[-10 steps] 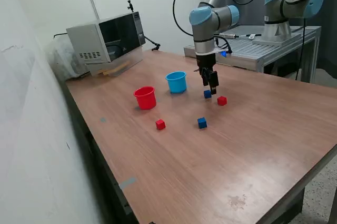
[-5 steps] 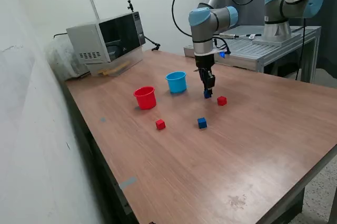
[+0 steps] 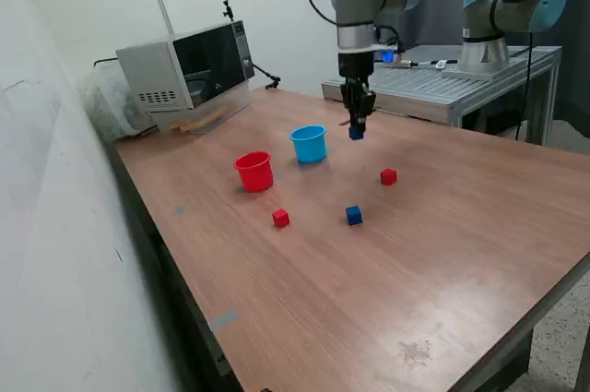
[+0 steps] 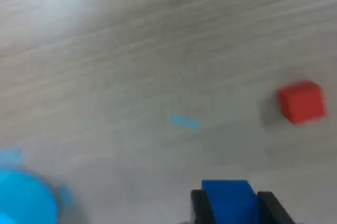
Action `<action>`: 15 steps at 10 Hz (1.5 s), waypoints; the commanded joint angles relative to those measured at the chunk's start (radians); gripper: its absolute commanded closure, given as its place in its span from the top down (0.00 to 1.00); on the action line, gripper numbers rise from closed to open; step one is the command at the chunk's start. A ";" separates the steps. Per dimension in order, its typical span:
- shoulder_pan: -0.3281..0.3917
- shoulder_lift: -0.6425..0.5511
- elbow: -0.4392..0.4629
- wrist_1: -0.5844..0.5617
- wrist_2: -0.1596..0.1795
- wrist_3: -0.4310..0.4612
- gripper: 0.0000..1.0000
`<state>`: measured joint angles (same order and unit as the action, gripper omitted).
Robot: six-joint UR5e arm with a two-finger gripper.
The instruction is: Place red objects in the red bin, and blue objects in the blue bin.
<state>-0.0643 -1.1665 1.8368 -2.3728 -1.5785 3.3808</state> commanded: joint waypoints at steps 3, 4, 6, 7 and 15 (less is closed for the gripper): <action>-0.034 -0.147 -0.008 0.113 -0.005 -0.058 0.00; -0.114 -0.137 -0.017 0.113 -0.005 -0.063 0.00; -0.211 -0.067 -0.045 0.112 -0.005 -0.092 0.00; -0.244 -0.027 -0.062 0.110 -0.005 -0.106 0.00; -0.258 0.024 -0.065 0.086 0.002 -0.116 1.00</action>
<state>-0.3233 -1.1446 1.7698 -2.2816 -1.5783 3.2712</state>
